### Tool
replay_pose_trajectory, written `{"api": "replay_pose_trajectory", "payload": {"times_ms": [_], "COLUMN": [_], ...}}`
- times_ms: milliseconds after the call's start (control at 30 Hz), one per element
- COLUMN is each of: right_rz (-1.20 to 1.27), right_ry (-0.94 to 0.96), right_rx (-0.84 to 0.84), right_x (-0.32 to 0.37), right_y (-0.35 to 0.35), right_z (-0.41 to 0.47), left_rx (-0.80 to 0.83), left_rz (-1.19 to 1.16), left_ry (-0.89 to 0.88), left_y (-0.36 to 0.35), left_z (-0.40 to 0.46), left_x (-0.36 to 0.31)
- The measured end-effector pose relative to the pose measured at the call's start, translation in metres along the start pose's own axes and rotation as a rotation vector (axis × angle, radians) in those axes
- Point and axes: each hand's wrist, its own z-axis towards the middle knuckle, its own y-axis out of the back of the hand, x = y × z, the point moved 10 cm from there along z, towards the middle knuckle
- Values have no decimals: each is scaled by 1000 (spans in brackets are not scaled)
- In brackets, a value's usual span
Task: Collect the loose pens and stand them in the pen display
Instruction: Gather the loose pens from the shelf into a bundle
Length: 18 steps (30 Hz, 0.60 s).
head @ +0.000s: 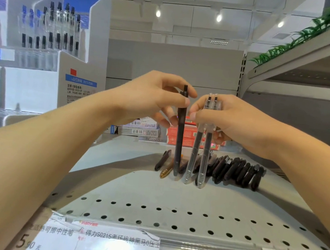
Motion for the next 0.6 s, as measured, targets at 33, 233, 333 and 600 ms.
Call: {"api": "replay_pose_trajectory", "payload": {"times_ms": [33, 233, 333, 600], "right_rz": [-15, -69, -65, -45], "right_ry": [6, 22, 6, -35], "right_rx": [2, 37, 39, 14], "right_x": [1, 5, 6, 1], "right_y": [1, -4, -6, -1], "right_z": [0, -3, -4, -4], "left_rx": [3, 4, -2, 133], "left_rz": [7, -17, -158, 657], "left_ry": [-1, -24, -19, 334], "left_y": [-5, -15, -14, -31], "left_z": [0, 1, 1, 16], "left_x": [-1, -6, -5, 84]}}
